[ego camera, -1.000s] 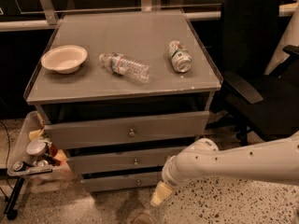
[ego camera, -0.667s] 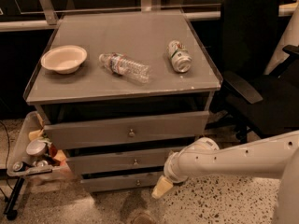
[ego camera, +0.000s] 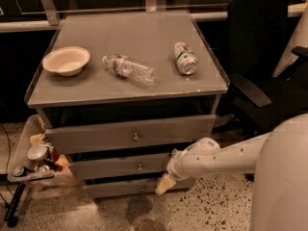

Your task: Open middle drawer

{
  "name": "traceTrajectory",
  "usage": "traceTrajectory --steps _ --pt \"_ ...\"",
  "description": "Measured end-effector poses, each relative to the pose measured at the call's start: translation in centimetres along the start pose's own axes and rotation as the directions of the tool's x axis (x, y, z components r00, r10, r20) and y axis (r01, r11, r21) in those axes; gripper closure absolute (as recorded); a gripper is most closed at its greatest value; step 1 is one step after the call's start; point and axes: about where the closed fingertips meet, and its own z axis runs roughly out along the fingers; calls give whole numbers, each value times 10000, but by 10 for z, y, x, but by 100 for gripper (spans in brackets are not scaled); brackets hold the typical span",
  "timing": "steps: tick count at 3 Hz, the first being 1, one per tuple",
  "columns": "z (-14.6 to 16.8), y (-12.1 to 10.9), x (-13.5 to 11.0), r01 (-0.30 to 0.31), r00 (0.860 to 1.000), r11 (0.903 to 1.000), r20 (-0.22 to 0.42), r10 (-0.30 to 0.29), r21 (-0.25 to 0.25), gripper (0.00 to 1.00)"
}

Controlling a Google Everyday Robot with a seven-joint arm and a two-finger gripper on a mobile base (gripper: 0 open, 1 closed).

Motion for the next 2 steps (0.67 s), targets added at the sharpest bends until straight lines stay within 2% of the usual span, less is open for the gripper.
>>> traceTrajectory --steps 2 --pt "43 -22 -16 316 9993 9994 204 -319 140 0"
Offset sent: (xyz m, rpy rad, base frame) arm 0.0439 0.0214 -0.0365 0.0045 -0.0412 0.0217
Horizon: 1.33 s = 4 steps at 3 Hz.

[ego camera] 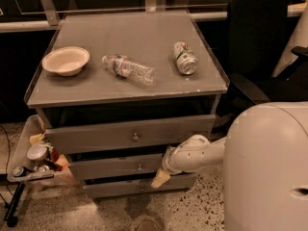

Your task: Open middle drawer

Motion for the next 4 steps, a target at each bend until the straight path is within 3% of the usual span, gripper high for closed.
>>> traceTrajectory --steps 2,4 --pt "24 1 -4 155 9999 9997 -35 -155 -167 0" --pt "39 35 3 316 9988 9955 -345 -348 -893 0"
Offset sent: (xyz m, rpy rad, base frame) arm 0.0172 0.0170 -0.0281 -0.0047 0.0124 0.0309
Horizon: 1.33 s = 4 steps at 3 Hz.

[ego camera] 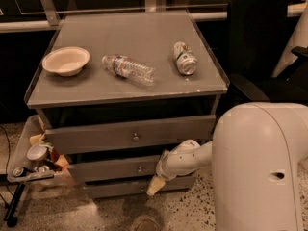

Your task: Open middle drawer

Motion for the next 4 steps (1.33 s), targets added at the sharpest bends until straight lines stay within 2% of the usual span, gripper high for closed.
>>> traceTrajectory --steps 1,2,3,4 --pt "-5 -1 -2 0 10000 10000 0 0 0 0" --pt "-11 21 4 116 9997 9990 -222 -126 -432 0" --pt "-16 21 2 116 9997 9990 -222 -126 -432 0" --pt "-22 44 9 319 9982 9952 -470 -364 -930 0"
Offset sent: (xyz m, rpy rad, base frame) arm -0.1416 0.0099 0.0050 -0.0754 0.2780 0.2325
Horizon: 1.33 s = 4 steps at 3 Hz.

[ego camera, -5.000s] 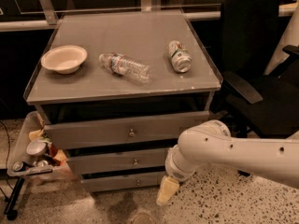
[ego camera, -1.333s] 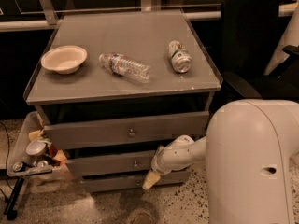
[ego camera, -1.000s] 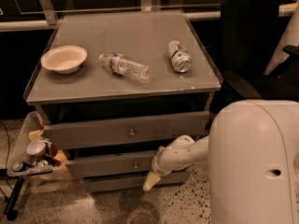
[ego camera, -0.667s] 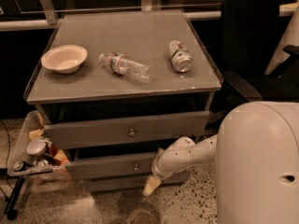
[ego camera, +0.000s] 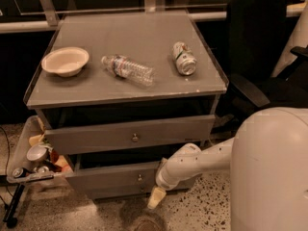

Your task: Open middle drawer

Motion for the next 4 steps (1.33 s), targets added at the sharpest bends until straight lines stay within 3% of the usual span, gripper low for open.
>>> traceTrajectory --steps 1,4 --pt "-5 0 -2 0 10000 10000 0 0 0 0" --pt "-26 44 18 227 9989 9945 -390 -268 -1027 0"
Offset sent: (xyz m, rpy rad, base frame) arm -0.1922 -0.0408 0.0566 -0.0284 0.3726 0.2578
